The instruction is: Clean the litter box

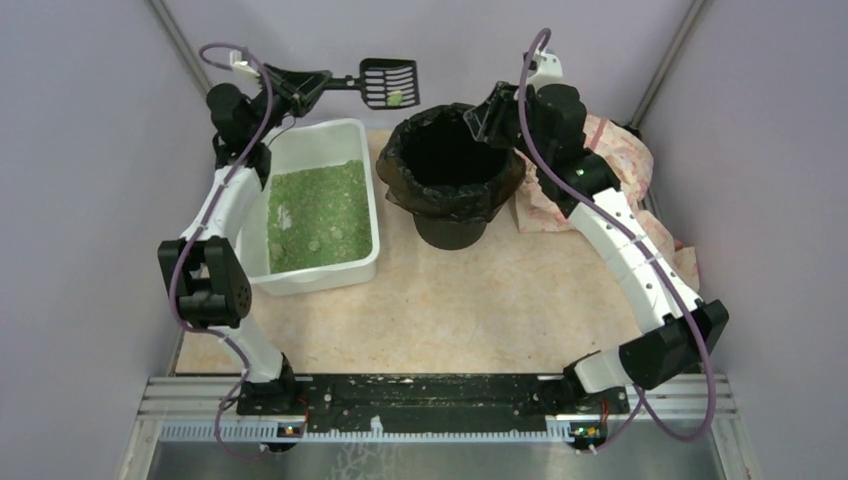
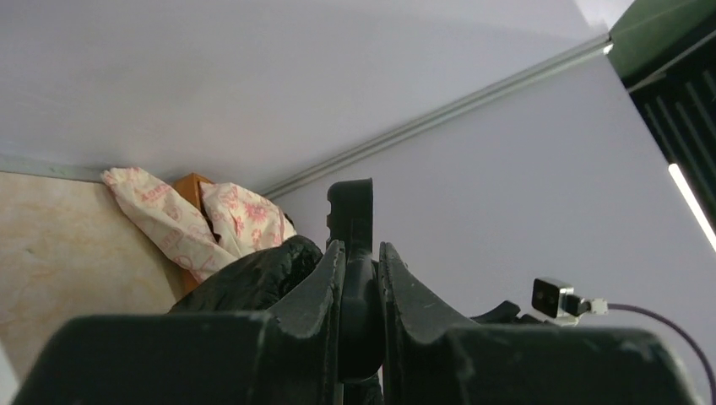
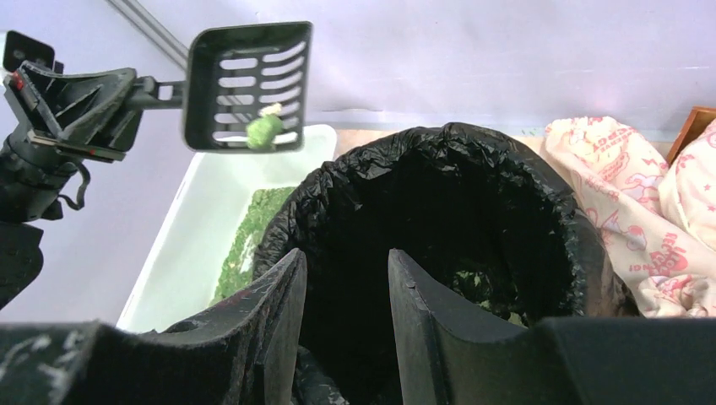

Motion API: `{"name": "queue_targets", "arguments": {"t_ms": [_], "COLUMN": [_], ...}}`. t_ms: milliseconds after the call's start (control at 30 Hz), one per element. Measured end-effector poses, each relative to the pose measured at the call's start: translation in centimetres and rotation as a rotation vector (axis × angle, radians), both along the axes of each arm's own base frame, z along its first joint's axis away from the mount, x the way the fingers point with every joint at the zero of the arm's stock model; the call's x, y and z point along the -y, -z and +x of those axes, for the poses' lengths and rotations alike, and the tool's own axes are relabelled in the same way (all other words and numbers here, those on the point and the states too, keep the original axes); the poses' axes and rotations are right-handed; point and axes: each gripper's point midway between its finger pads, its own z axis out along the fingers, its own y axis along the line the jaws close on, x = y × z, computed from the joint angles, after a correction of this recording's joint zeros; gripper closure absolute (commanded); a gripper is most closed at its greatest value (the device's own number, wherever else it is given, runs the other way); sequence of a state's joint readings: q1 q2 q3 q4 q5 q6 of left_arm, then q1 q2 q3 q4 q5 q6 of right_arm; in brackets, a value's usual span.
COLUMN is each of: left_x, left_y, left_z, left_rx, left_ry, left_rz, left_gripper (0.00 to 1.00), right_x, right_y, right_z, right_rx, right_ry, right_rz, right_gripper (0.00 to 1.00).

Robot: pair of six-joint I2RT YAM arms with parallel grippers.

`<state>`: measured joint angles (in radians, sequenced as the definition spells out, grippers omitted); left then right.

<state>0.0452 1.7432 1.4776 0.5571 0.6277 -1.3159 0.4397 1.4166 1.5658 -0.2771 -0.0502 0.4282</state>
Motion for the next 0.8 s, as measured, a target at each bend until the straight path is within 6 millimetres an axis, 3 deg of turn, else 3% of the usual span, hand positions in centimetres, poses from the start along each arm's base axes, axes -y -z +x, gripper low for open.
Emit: {"name": "queue_targets", "arguments": {"t_ms": [133, 300, 567, 800], "left_x": [4.9, 9.0, 12.0, 14.1], "left_y": [-0.6, -0.3, 1.5, -1.6], "left_z": [-0.7, -1.7, -2.8, -6.2], "left_rx": [0.049, 0.146, 0.354, 0.592], "left_ry": [0.073, 0.107, 0.068, 0.035], "left_rz": [0.082, 0.247, 0.568, 0.745], "left_gripper": [1.00, 1.00, 1.00, 1.00], "right_x": [0.6, 1.6, 3.3, 3.7], "right_y": [-0.9, -2.0, -3.3, -1.8], "right_z": [-0.4, -1.1, -2.7, -2.9], "right_rx": [0.020, 0.042, 0.075, 0.043], "right_ry": [0.017, 0.044, 0.082, 0.093], "right_rz": [0.006, 0.005, 0.008, -0.007], "right_gripper": [0.59, 0.59, 0.59, 0.59]}}
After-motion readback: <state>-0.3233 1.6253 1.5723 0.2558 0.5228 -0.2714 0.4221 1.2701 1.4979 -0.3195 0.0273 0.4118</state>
